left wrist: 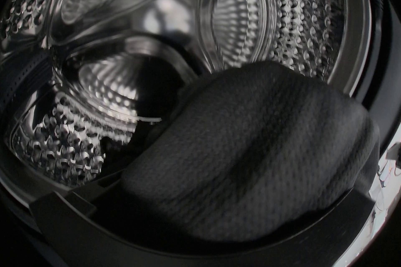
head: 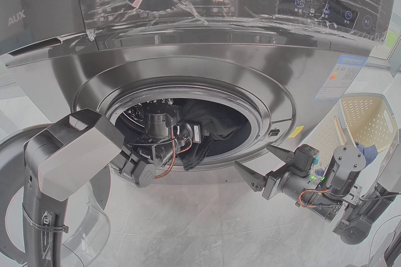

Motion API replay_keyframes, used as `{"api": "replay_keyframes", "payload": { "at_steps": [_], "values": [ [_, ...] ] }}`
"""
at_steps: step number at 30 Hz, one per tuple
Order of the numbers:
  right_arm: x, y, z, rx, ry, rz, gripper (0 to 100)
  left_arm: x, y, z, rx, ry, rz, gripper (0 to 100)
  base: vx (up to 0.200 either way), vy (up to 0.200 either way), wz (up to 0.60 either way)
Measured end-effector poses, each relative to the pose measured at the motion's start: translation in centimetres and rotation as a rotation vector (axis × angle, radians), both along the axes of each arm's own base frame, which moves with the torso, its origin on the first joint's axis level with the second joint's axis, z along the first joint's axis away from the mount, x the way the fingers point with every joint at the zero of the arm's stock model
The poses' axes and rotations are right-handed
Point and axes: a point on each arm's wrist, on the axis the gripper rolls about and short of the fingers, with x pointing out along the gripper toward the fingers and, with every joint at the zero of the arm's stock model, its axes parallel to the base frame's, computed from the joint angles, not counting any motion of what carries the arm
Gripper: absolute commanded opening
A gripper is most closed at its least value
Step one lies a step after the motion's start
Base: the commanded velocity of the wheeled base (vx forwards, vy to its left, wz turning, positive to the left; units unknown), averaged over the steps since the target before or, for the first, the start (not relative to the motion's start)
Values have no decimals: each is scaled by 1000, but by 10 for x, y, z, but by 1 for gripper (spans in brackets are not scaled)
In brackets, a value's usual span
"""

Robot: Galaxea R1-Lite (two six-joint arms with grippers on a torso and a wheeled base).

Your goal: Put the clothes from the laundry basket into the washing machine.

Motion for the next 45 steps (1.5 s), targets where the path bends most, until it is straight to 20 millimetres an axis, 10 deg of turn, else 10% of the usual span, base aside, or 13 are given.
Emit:
{"api": "replay_keyframes", "payload": {
  "at_steps": [4, 5, 28, 29, 45],
  "values": [
    [0, 0, -1, -1, 2, 0, 100, -8, -1, -7, 29, 50, -22, 100, 0, 0, 0],
    [0, 0, -1, -1, 3, 0, 100, -9, -1, -8, 31, 52, -23, 0, 0, 0, 0],
    [1, 2, -1, 1, 3, 3, 100, 53, -12, 53, -254, -217, 158, 0, 0, 0, 0],
    [0, 2, -1, 0, 3, 4, 100, 54, -12, 54, -260, -223, 161, 100, 0, 0, 0],
    [0, 3, -1, 2, 2, 8, 100, 19, -10, 5, -133, -23, 102, 100, 0, 0, 0]
  ]
}}
